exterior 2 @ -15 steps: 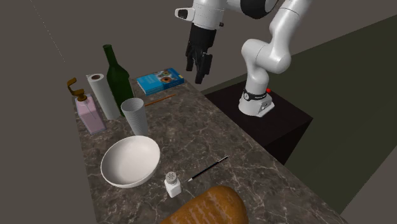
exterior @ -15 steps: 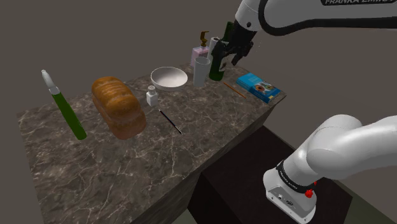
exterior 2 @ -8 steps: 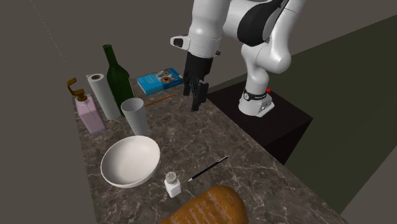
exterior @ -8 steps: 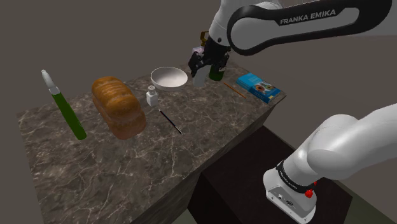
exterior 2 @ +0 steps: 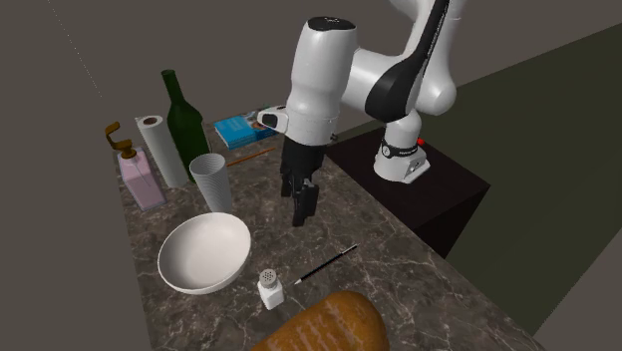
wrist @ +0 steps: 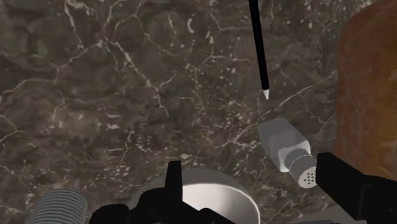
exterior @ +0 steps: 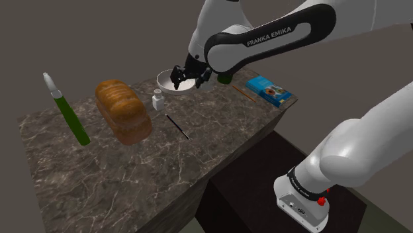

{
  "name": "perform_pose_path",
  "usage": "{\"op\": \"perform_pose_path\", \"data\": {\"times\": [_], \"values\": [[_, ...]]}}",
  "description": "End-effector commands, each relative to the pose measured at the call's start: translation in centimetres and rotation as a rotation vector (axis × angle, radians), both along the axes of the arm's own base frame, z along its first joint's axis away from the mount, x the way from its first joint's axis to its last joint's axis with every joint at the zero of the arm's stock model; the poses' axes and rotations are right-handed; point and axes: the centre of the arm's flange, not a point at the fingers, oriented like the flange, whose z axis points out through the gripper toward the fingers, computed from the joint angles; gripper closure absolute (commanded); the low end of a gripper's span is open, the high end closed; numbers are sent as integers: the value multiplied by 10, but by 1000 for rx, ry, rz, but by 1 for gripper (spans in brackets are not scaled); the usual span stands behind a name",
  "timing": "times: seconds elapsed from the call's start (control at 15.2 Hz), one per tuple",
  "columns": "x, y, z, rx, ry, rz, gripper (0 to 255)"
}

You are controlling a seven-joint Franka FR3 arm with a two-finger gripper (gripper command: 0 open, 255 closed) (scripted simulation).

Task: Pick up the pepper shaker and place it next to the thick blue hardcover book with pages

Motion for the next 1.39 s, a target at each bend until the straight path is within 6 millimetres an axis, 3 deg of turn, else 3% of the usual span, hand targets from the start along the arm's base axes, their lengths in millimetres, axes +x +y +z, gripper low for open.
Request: {"op": "perform_pose_path", "data": {"times": [0.0,0.46,0.92,1.32], "values": [[13,15,-16,14,-4,-7,0],[59,71,-62,56,-16,-25,0],[70,75,-97,56,-16,-25,0],[71,75,-100,56,-16,-25,0]]}}
